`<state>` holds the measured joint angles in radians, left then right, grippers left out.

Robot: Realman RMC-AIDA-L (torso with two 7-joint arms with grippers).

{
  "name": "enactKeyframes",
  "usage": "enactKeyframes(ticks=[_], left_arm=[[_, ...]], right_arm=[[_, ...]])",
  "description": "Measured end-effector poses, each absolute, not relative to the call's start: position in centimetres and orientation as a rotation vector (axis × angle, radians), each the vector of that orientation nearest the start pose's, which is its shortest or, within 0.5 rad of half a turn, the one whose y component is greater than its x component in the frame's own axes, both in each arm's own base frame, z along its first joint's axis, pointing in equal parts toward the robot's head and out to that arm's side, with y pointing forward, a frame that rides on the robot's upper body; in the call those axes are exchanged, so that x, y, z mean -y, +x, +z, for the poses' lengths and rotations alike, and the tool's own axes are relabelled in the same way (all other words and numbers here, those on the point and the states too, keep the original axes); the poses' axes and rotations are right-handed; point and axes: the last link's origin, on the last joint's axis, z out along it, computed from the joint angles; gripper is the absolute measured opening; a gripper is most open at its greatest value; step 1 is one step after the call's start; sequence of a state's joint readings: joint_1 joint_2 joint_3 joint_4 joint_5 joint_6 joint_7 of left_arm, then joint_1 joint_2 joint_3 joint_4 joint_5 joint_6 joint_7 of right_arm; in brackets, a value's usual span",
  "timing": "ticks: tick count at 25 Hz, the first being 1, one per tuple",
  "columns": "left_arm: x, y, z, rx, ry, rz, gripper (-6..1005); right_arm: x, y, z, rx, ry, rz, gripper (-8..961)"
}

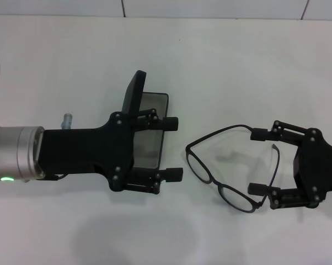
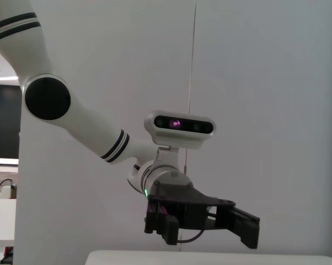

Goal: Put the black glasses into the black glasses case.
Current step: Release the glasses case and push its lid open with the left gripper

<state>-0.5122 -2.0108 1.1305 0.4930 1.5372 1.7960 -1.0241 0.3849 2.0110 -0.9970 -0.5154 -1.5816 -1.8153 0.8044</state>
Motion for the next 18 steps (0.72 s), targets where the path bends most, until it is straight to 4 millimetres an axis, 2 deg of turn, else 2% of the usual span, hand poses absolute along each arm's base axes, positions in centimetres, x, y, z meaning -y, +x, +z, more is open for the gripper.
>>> enactKeyframes(ticks=[4,13,15,18], left_arm=[[-28.6,-22.2,-1.5,0.102,-2.918,-1.148,849],[-30.6,-22.4,-1.3,0.324,-2.853,-1.081,831],[-31.5,-22.4,-0.9,0.393,-2.834,-1.033,827],[-33.3,-22.4,0.1,0.564,-2.808,-0.861,821]], right_arm=[[-26.5,26.0,0.2,0.073,-2.724,1.071,869],[-26.3,26.4,0.4,0.060,-2.714,1.060,870],[-26.2,26.5,0.4,0.057,-2.712,1.056,869],[-26.0,26.8,0.5,0.053,-2.710,1.050,867]])
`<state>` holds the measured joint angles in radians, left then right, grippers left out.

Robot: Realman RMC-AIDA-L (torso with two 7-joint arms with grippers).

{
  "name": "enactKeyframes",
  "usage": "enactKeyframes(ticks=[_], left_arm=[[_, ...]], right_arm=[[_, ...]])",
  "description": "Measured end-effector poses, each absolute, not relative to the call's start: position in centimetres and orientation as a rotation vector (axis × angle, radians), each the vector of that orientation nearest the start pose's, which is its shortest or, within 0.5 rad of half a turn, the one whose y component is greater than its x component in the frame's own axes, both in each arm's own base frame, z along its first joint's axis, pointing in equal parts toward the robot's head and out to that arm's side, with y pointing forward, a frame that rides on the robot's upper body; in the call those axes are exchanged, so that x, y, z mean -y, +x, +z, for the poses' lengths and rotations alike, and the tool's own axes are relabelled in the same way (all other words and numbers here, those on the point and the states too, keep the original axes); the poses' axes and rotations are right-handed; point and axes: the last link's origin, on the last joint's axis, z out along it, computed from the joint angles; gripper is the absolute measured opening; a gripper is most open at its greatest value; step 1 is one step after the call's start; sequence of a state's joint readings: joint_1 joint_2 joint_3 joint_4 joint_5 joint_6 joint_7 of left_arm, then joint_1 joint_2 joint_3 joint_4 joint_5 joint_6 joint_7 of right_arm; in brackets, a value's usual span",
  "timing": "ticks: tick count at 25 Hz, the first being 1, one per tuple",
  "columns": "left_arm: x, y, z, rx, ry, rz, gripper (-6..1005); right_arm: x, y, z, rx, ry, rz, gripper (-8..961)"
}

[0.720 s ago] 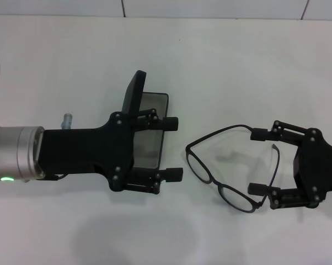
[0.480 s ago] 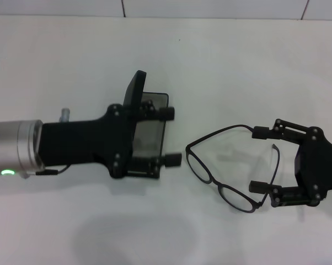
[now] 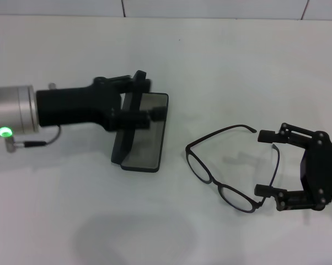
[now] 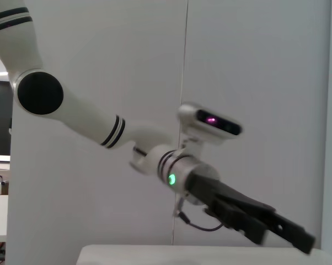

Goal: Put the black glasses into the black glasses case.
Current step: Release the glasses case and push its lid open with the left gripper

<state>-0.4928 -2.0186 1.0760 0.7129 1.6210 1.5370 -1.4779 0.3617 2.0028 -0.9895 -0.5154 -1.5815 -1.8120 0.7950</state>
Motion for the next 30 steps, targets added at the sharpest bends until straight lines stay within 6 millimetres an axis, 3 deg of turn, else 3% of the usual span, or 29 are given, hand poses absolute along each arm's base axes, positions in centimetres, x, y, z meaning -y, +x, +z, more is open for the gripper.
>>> enactKeyframes(ticks=[4,8,15,19,30], left_arm=[[-34.5,-21.8,1.4,0.721,-2.752,-0.611,813],[-35.0,-21.0,1.6,0.749,-2.702,-0.431,806],[-36.5,-21.3,-1.0,0.907,-2.617,-0.204,792],[-36.5,-21.2,-2.2,0.905,-2.611,-0.121,784],[-37.1,-20.9,-2.9,0.926,-2.571,-0.037,762]], right_arm=[[-25.8,27.0,0.8,0.051,-2.712,1.047,864],[-25.8,27.1,0.9,0.052,-2.712,1.043,862],[-25.7,27.3,0.8,0.082,-2.717,1.024,857],[-25.6,27.3,0.8,0.090,-2.721,1.018,855],[-25.5,27.4,0.8,0.117,-2.715,1.011,848]])
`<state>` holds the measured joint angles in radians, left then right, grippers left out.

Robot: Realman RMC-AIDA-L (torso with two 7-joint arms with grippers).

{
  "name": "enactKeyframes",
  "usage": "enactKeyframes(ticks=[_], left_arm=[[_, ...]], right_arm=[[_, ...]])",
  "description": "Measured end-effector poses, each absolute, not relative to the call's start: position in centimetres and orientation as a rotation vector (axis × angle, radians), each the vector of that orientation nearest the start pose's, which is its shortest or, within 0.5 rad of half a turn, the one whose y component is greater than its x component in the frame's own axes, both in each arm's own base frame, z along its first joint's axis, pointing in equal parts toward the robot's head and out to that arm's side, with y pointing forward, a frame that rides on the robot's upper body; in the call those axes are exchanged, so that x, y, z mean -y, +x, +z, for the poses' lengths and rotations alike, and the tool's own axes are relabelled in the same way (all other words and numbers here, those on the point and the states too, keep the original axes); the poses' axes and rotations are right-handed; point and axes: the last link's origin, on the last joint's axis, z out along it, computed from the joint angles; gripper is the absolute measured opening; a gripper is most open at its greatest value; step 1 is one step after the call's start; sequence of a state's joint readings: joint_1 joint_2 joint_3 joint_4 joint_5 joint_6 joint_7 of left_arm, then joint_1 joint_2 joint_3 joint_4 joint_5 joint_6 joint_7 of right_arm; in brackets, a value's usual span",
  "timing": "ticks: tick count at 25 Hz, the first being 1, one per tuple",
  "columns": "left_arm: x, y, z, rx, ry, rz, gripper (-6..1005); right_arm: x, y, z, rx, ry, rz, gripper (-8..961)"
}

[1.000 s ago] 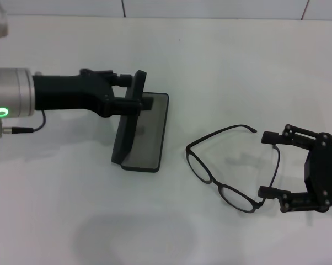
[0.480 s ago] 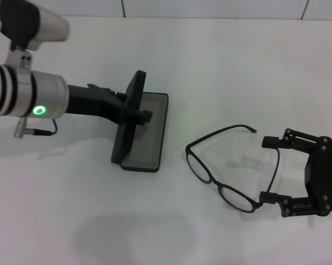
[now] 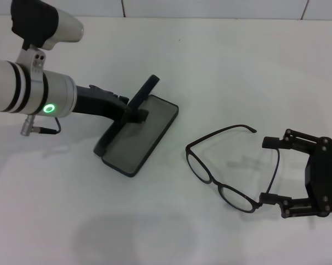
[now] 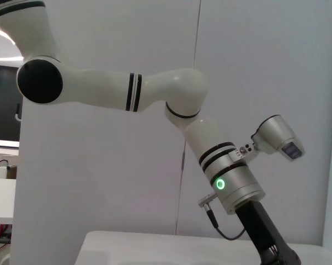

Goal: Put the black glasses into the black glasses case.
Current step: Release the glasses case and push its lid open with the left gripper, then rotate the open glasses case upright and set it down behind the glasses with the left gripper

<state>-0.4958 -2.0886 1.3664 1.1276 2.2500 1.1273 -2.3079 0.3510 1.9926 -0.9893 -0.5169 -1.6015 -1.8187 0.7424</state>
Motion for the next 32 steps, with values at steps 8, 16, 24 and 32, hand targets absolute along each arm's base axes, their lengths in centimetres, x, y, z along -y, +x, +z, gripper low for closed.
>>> enactKeyframes(ticks=[8,16,24,32], left_arm=[[-37.5,-20.2,-2.8,0.881,-2.587,-0.021,514],[-38.3,-19.1,-2.9,0.669,-2.639,-0.001,205],[-39.7,-16.1,-4.3,0.267,-2.695,-0.014,213],[-39.8,-14.2,-7.2,-0.086,-2.708,0.050,220]], right_arm=[[-25.1,27.7,0.7,0.140,-2.700,1.002,842],[-24.9,27.7,0.5,0.154,-2.692,1.005,837],[-24.4,27.8,0.1,0.144,-2.694,1.014,832],[-23.6,28.0,-0.2,0.151,-2.681,1.046,827]])
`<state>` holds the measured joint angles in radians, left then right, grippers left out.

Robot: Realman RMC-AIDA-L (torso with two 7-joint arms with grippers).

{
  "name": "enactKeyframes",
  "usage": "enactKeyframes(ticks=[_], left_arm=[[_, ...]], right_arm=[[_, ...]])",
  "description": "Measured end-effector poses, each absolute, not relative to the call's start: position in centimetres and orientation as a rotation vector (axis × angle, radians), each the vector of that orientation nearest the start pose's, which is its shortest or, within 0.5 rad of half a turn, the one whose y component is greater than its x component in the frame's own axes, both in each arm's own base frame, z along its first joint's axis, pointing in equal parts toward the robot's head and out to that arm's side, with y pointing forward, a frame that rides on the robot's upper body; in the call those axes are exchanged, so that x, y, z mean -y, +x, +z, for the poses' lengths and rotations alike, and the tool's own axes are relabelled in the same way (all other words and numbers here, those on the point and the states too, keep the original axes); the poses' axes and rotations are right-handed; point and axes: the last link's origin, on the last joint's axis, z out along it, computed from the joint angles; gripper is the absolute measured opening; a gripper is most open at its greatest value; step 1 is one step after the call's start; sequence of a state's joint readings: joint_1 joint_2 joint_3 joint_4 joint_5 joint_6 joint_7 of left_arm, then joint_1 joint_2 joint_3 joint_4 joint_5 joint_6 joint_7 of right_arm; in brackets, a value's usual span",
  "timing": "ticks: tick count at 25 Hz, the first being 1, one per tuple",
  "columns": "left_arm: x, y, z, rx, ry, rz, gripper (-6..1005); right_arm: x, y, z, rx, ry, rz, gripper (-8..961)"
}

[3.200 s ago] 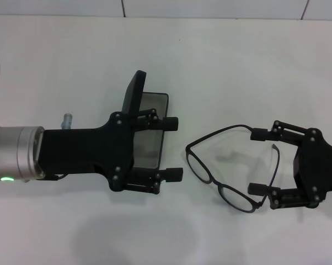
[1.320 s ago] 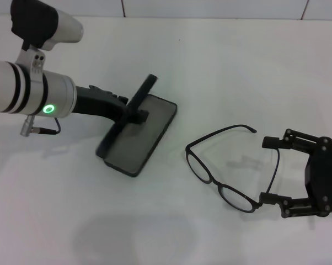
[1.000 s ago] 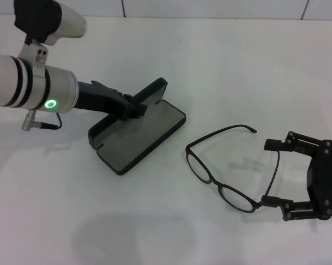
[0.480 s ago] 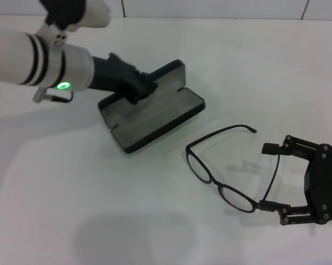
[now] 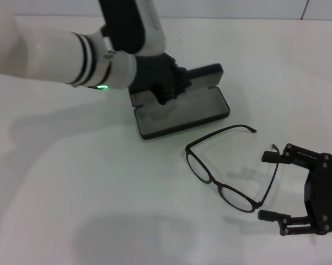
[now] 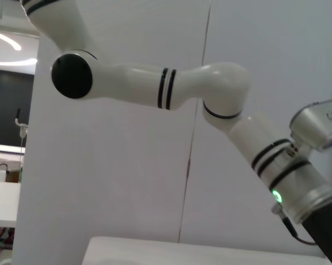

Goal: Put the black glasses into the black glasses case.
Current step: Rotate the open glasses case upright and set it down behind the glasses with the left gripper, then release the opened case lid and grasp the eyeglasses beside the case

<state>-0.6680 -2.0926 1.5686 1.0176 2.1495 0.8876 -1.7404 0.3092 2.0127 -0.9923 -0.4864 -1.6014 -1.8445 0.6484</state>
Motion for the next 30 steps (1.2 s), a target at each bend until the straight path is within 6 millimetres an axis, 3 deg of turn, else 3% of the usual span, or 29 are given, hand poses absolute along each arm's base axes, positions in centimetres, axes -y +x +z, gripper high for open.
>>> enactKeyframes(ticks=[6,12,21,24,26,30], left_arm=[[-39.4,-13.7,-8.6,-0.212,-2.760,0.114,226],[-39.0,-12.5,-8.5,-0.352,-2.752,0.100,232],[-38.9,-11.5,-8.1,-0.348,-2.759,0.043,293],[-38.7,-11.1,-7.6,-0.300,-2.765,-0.041,318],[-37.5,-10.5,-6.3,-0.206,-2.756,-0.352,361],[-36.2,-11.3,-5.4,-0.119,-2.692,-0.634,499]], right_arm=[[-23.3,28.2,-0.3,0.148,-2.664,1.053,823],[-23.2,28.4,-0.3,0.136,-2.660,1.042,819],[-23.3,28.8,-0.2,0.112,-2.639,1.019,814],[-23.5,28.9,0.2,0.089,-2.609,1.020,812],[-23.7,28.9,0.5,0.077,-2.595,1.028,811],[-24.9,28.0,1.7,0.029,-2.627,1.034,808]])
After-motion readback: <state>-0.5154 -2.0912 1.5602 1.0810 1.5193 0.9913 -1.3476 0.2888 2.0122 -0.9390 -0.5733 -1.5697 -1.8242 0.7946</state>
